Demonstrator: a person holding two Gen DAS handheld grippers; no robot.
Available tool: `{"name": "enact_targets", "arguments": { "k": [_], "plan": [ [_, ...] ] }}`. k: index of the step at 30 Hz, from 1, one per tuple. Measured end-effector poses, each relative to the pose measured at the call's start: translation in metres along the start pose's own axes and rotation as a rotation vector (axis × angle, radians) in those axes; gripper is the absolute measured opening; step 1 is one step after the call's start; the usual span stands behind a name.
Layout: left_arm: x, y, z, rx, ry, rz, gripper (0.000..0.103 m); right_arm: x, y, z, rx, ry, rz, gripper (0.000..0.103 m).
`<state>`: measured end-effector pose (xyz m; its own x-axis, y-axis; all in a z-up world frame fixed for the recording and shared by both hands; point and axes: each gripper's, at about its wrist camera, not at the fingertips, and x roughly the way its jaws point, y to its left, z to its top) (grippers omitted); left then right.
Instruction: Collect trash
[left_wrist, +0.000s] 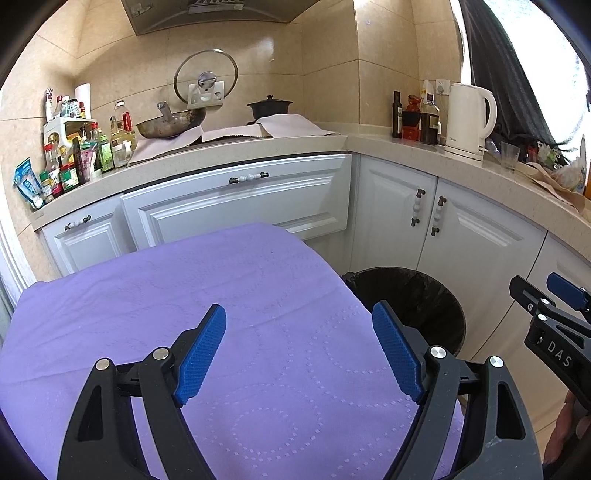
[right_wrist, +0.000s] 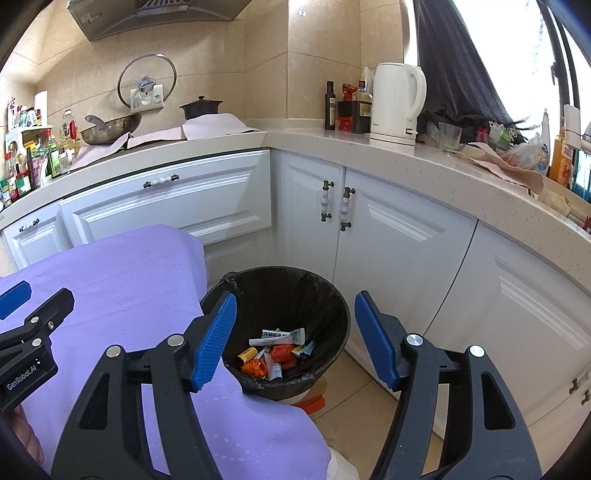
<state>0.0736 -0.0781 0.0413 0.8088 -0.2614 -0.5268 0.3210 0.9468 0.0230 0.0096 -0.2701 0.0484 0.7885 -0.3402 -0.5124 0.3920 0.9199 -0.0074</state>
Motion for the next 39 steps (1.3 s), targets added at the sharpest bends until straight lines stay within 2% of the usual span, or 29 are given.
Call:
{"name": "enact_targets", "arguments": {
  "k": [39],
  "plan": [
    [-0.0024,0.0042,0.0009,-0.007,0.001,0.000,0.079,0.0027,0.0061,0.0007,-0.003,0.006,0.003,0.065]
  ]
}}
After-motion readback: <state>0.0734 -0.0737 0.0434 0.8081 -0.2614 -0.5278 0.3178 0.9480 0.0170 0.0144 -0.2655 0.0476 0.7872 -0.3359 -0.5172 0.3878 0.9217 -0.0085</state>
